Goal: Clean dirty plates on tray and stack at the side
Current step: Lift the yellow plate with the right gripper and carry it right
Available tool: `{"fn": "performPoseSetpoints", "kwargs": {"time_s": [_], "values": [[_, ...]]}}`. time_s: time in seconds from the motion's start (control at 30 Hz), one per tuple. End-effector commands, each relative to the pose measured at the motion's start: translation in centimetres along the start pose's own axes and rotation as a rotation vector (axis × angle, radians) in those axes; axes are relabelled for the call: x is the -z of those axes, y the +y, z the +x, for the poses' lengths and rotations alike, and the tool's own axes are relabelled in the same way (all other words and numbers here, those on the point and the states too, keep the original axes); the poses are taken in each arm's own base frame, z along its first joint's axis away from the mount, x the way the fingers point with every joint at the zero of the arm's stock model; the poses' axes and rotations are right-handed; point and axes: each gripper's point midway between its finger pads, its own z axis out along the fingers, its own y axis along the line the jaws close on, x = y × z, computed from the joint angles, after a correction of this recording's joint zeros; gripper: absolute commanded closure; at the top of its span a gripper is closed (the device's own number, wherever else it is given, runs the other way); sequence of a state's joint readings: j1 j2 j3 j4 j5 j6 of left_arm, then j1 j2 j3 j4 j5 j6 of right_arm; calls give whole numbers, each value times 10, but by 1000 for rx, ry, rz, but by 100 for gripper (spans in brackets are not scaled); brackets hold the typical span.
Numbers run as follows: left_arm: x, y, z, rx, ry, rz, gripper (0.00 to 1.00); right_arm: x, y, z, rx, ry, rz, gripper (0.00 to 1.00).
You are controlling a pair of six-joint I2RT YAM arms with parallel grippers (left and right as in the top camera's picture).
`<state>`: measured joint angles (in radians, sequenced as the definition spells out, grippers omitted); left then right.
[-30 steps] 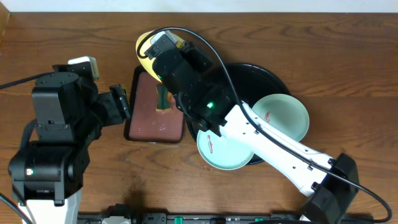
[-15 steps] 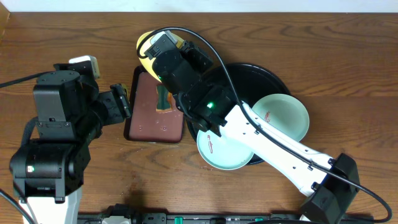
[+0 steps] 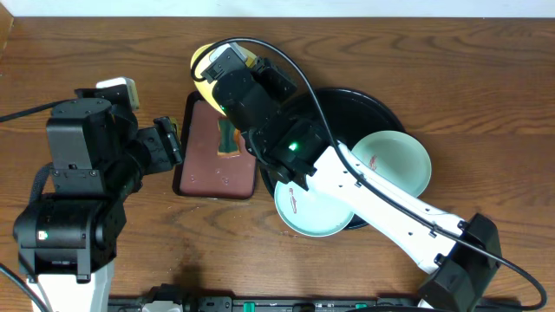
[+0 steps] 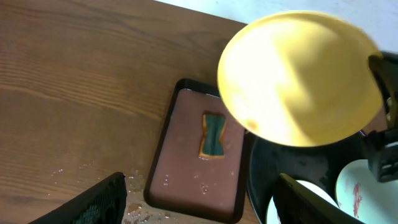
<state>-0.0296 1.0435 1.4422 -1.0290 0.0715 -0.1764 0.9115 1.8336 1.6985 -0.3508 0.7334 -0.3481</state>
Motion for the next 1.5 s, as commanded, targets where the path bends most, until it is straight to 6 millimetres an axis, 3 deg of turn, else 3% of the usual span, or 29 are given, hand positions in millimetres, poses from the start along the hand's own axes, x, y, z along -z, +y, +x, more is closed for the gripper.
{"fn": "performPoseSetpoints", "kwargs": {"time_s": [0.0,0.03,0.13,0.23,0.3,0.33,0.37,0.43,0.47,0.53,0.57,0.63,0.67,0.73,0.77,0.8,0.87,0.9,1.0,1.13,1.23,1.37,1.47], "values": [[3,2,-4,3,-14,-12,24,9,33,-3,-34,-23,-197,99],[3,2,-4,3,-14,-12,24,6,32,0,-5,-18,-187,99],[3,2,-4,4,-13,-12,24,-5,-1,3,-110,8,-22,99],[3,2,-4,3,-13,-12,24,-1,14,1,46,-8,-85,99],[3,2,-4,4,-13,-12,24,-1,-9,0,77,9,49,99],[3,2,-4,4,-14,-12,24,-2,-22,0,-7,12,114,99],[3,2,-4,4,-14,-12,24,-2,-19,-1,-50,5,91,99],[3,2,-5,3,-14,-12,24,1,8,-1,56,-9,-50,99],[3,2,-5,3,-14,-12,24,2,12,-1,103,-10,-66,99],[3,2,-4,3,-14,-12,24,-1,-7,2,14,13,34,99],[3,2,-4,4,-14,-12,24,-2,-7,3,-98,13,25,99],[3,2,-5,4,-15,-12,24,1,27,3,-18,-5,-163,99],[3,2,-5,3,-17,-11,24,2,30,4,26,-6,-172,99],[3,2,-5,4,-17,-11,23,-4,1,10,-16,38,4,99],[3,2,-5,4,-15,-11,23,-5,-12,13,-131,50,74,99],[3,2,-5,5,-15,-11,23,-6,-3,14,-155,48,17,99],[3,2,-5,12,-17,-11,23,-4,25,13,-19,34,-143,99],[3,1,-6,11,-20,-10,24,-4,24,15,-2,41,-132,99],[1,1,-7,16,-19,-10,23,-9,-11,29,-186,101,33,99],[-2,-3,-5,30,-4,14,24,-16,-19,47,-342,159,-68,99],[-6,-5,-4,30,12,21,24,-20,-42,71,-566,242,-168,99],[-11,-5,-1,31,36,25,24,-21,-97,119,-888,384,-303,99],[-16,-8,1,31,54,39,24,-22,-156,176,-1115,486,-303,99]]}}
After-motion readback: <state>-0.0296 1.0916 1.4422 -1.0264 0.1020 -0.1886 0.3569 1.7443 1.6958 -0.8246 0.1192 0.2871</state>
